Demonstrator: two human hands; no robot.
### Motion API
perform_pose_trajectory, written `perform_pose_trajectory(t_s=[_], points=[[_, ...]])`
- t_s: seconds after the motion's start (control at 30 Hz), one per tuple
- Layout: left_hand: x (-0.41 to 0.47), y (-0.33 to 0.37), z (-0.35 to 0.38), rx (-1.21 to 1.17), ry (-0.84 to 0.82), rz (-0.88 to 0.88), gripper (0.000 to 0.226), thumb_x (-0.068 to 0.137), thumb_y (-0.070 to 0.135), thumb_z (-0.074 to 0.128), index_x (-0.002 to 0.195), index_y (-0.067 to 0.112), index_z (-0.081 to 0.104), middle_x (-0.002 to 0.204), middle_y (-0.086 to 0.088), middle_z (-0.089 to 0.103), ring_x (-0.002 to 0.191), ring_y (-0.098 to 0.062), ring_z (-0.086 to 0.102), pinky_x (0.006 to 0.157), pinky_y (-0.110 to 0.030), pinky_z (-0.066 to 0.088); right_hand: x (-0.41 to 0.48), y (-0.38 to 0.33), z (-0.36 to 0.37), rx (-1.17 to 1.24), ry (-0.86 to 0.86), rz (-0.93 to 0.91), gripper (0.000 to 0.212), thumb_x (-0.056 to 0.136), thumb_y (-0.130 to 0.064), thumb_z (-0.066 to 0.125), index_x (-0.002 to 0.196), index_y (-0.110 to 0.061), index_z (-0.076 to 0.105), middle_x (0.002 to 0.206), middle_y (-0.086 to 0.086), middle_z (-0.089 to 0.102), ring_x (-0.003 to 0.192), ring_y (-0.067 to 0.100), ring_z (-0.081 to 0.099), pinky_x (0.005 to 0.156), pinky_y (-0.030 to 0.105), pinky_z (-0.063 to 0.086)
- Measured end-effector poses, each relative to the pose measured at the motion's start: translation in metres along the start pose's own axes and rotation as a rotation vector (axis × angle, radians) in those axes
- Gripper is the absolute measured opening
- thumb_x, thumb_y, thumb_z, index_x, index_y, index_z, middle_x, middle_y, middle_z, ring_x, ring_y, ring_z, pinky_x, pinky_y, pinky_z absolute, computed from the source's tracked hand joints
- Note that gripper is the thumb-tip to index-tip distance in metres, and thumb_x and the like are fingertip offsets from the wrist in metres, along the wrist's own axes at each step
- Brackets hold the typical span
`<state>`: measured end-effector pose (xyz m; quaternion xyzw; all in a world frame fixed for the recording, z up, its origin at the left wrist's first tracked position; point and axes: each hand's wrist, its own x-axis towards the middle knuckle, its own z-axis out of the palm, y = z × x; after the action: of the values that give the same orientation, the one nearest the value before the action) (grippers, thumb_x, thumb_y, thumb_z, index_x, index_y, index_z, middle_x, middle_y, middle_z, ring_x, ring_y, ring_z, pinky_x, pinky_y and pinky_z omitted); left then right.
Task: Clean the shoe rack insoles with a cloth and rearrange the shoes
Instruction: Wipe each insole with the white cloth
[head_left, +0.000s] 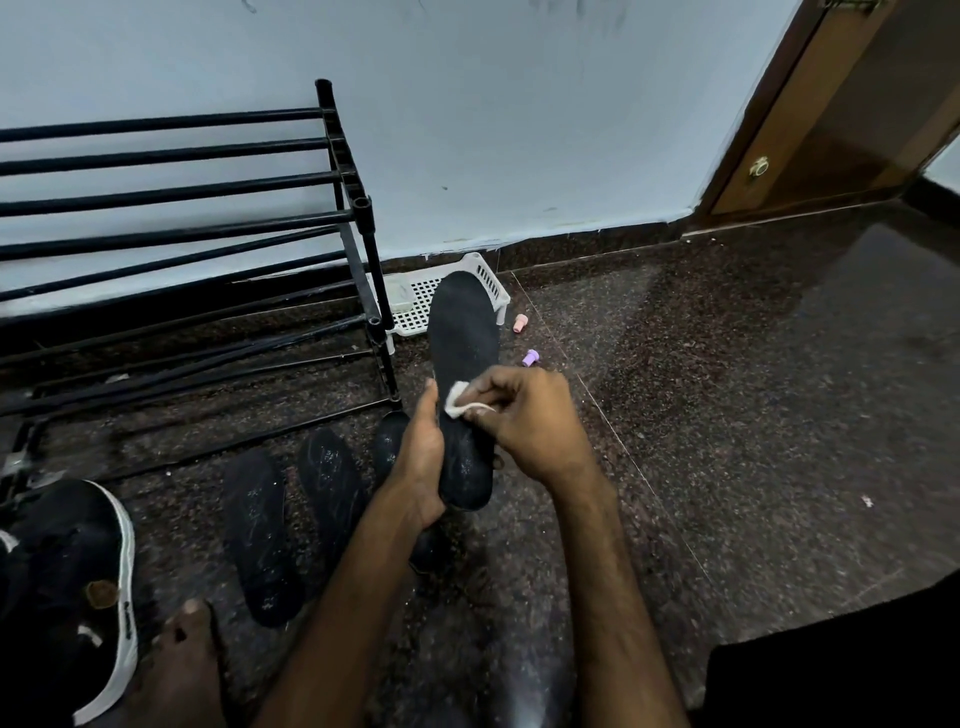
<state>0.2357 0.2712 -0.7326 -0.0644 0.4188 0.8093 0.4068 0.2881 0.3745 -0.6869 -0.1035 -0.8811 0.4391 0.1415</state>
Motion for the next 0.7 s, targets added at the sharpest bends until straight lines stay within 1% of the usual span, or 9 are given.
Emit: perform_pose_trajectory(t_s=[0.07, 0.13, 0.17, 0.23, 0.33, 0.4, 0.5, 0.63, 0.7], points=[[0.0, -0.002, 0.0, 0.062, -0.008, -0.017, 0.067, 0.101, 0.059, 0.025, 0.102, 0.008, 0.068, 0.076, -0.012, 0.069, 0.056, -0.021, 0.064, 0.047, -0.029, 0.05, 0.0, 0.014, -0.005, -0.079, 0.116, 0.067, 0.017, 0.075, -0.003, 0.076, 0.08, -0.02, 0.075, 0.077, -0.012, 0.074, 0.073, 0.002, 0.069, 0.087, 0.032, 0.056], [-0.004, -0.005, 0.007, 0.102, -0.042, -0.032, 0.067, 0.102, 0.058, 0.024, 0.102, 0.007, 0.068, 0.072, -0.013, 0.068, 0.053, -0.022, 0.063, 0.045, -0.03, 0.05, 0.001, 0.016, -0.006, -0.172, 0.263, 0.111, 0.018, 0.078, -0.007, 0.074, 0.081, -0.024, 0.072, 0.077, -0.013, 0.073, 0.077, 0.006, 0.068, 0.11, 0.027, 0.038], [-0.004, -0.007, 0.009, 0.12, -0.051, -0.033, 0.066, 0.103, 0.057, 0.024, 0.103, 0.008, 0.069, 0.076, -0.013, 0.07, 0.057, -0.022, 0.065, 0.049, -0.031, 0.052, 0.002, 0.011, -0.005, -0.176, 0.295, 0.099, 0.017, 0.079, -0.007, 0.073, 0.082, -0.023, 0.072, 0.079, -0.012, 0.073, 0.077, 0.006, 0.068, 0.112, 0.017, 0.028], [-0.005, -0.007, 0.009, 0.105, -0.053, -0.02, 0.063, 0.103, 0.056, 0.025, 0.106, 0.013, 0.072, 0.094, -0.013, 0.074, 0.074, -0.023, 0.069, 0.063, -0.034, 0.053, 0.002, 0.0, -0.001, -0.071, 0.211, 0.015, 0.016, 0.079, -0.002, 0.074, 0.084, -0.017, 0.075, 0.082, -0.009, 0.075, 0.074, 0.003, 0.068, 0.096, 0.004, 0.035], [-0.006, -0.002, 0.003, 0.055, -0.061, -0.035, 0.066, 0.1, 0.06, 0.027, 0.107, 0.011, 0.071, 0.092, -0.014, 0.072, 0.07, -0.024, 0.067, 0.058, -0.033, 0.052, -0.001, -0.001, -0.006, 0.071, 0.004, 0.003, 0.015, 0.078, 0.0, 0.075, 0.085, -0.013, 0.076, 0.081, -0.007, 0.076, 0.074, 0.003, 0.07, 0.077, 0.018, 0.054], [-0.008, 0.0, 0.001, 0.086, -0.107, -0.056, 0.067, 0.1, 0.059, 0.028, 0.107, 0.006, 0.068, 0.082, -0.016, 0.067, 0.058, -0.026, 0.063, 0.046, -0.03, 0.052, -0.001, 0.013, -0.014, -0.01, 0.124, 0.033, 0.016, 0.078, -0.005, 0.077, 0.084, -0.019, 0.076, 0.082, -0.01, 0.075, 0.074, 0.002, 0.07, 0.094, 0.03, 0.052], [-0.015, -0.001, 0.006, 0.138, -0.2, -0.083, 0.068, 0.102, 0.056, 0.028, 0.099, 0.004, 0.072, 0.079, -0.016, 0.064, 0.055, -0.026, 0.062, 0.043, -0.031, 0.052, 0.003, 0.024, -0.023, -0.171, 0.373, 0.051, 0.019, 0.079, -0.009, 0.077, 0.086, -0.025, 0.073, 0.084, -0.015, 0.074, 0.072, -0.001, 0.066, 0.119, 0.04, 0.025], [-0.017, 0.003, 0.005, 0.079, -0.251, -0.127, 0.066, 0.101, 0.056, 0.031, 0.099, 0.004, 0.071, 0.077, -0.015, 0.067, 0.055, -0.025, 0.063, 0.042, -0.029, 0.049, 0.01, 0.009, -0.023, -0.123, 0.234, -0.073, 0.017, 0.08, -0.008, 0.076, 0.087, -0.023, 0.075, 0.086, -0.017, 0.074, 0.075, -0.004, 0.065, 0.117, 0.022, 0.018], [-0.018, 0.007, 0.001, 0.077, -0.303, -0.155, 0.068, 0.101, 0.057, 0.03, 0.104, 0.003, 0.071, 0.087, -0.015, 0.068, 0.058, -0.025, 0.063, 0.043, -0.029, 0.049, 0.014, 0.015, -0.027, -0.129, 0.276, -0.054, 0.018, 0.081, -0.01, 0.077, 0.089, -0.026, 0.075, 0.088, -0.019, 0.072, 0.076, -0.006, 0.065, 0.117, 0.036, 0.029]])
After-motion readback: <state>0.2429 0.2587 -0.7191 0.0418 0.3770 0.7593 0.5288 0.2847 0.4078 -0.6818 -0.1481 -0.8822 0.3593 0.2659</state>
